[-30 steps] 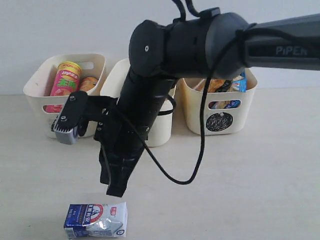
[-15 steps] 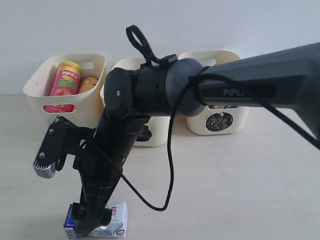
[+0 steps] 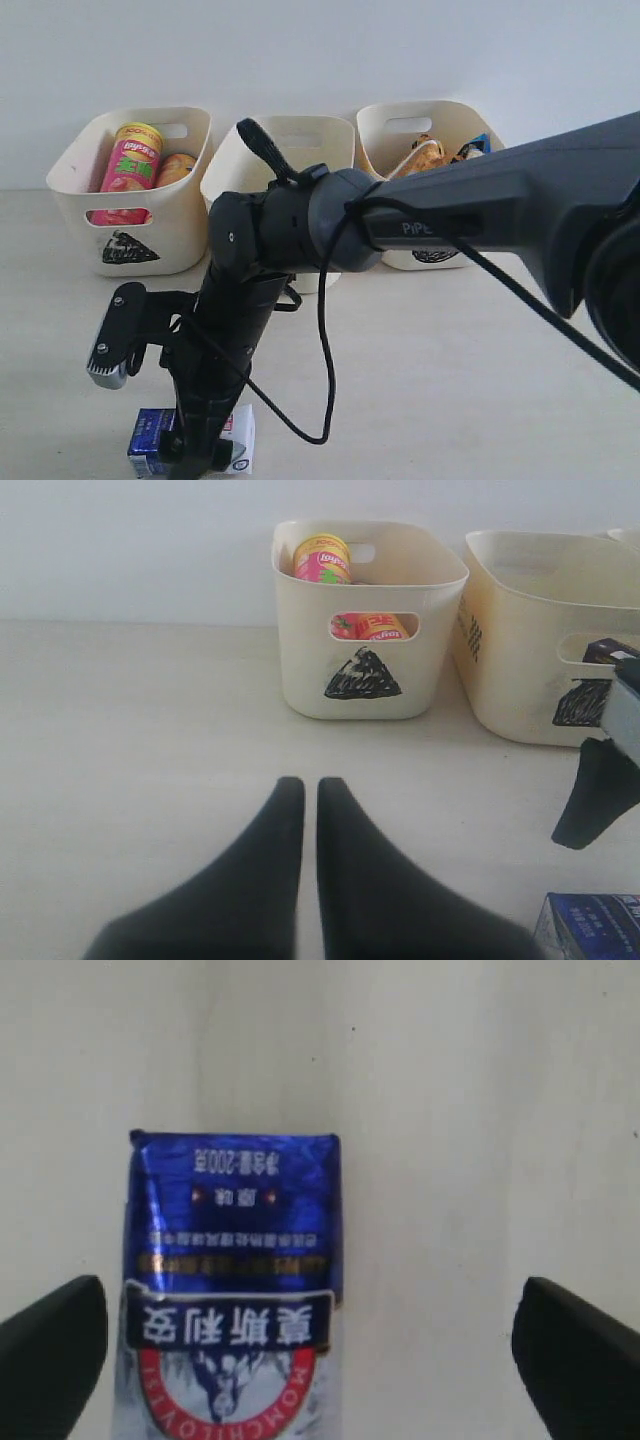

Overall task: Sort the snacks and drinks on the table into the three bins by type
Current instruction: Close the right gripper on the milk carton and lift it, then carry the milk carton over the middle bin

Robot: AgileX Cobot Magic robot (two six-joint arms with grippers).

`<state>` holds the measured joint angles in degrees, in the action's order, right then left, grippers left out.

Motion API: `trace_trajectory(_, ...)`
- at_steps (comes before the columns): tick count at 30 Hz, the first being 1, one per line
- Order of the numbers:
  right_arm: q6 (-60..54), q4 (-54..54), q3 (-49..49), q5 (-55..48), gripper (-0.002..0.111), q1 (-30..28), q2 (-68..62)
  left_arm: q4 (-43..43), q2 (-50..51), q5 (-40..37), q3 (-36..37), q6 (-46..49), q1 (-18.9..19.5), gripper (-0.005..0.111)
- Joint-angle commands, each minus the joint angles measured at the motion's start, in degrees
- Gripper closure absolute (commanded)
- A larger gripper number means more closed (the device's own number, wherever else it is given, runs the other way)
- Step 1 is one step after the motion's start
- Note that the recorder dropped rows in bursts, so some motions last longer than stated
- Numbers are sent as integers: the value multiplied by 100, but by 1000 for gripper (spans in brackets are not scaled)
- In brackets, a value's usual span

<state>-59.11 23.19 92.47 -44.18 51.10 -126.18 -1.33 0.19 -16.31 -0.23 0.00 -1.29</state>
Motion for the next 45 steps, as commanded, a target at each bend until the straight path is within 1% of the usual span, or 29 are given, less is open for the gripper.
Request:
trace_trajectory(1, 10, -58, 23, 32, 7, 4, -76, -61, -19, 35, 23, -30, 6, 102)
trace_trajectory(5, 10, -79, 23, 111, 9, 4, -124, -61, -19, 35, 23, -30, 6, 102)
trace_trajectory(6, 10, -84, 23, 122, 13, 4, -124, -61, -19, 35, 23, -30, 6, 102)
trace_trajectory(8, 10, -84, 23, 122, 24, 4, -124, -61, -19, 35, 23, -30, 6, 102)
trace_trajectory(10, 31, -97, 23, 122, 41, 4, -124, -61, -19, 35, 23, -30, 6, 102)
trace_trajectory(11, 31, -97, 23, 122, 51, 4, -124, -61, -19, 35, 23, -30, 6, 102)
trace_trajectory(12, 31, -97, 23, 122, 63, 4, -124, -61, -19, 35, 23, -30, 6, 102)
trace_trajectory(14, 31, -108, 23, 122, 91, 4, -124, -61, -19, 35, 23, -30, 6, 102)
trace_trajectory(15, 31, -122, 23, 122, 109, 4, -124, -61, -19, 35, 23, -30, 6, 102)
trace_trajectory(16, 43, -122, 23, 122, 107, 4, -124, -61, -19, 35, 23, -30, 6, 102)
trace_trajectory(22, 145, -161, 23, -61, 107, 4, 129, -61, -19, 35, 23, -30, 6, 102)
trace_trajectory(28, 810, -539, 23, 378, 107, -64, 792, -61, -19, 35, 23, -30, 6, 102)
trace_trajectory(35, 1626, -596, 23, 1324, 107, -378, 1315, -61, -19, 35, 23, -30, 6, 102)
trace_trajectory(40, 2180, -596, 23, 2327, 107, -730, 1356, -61, -19, 35, 23, -30, 6, 102)
trace_trajectory(45, 2759, -584, 23, 3432, 107, -944, 1356, -61, -19, 35, 23, -30, 6, 102)
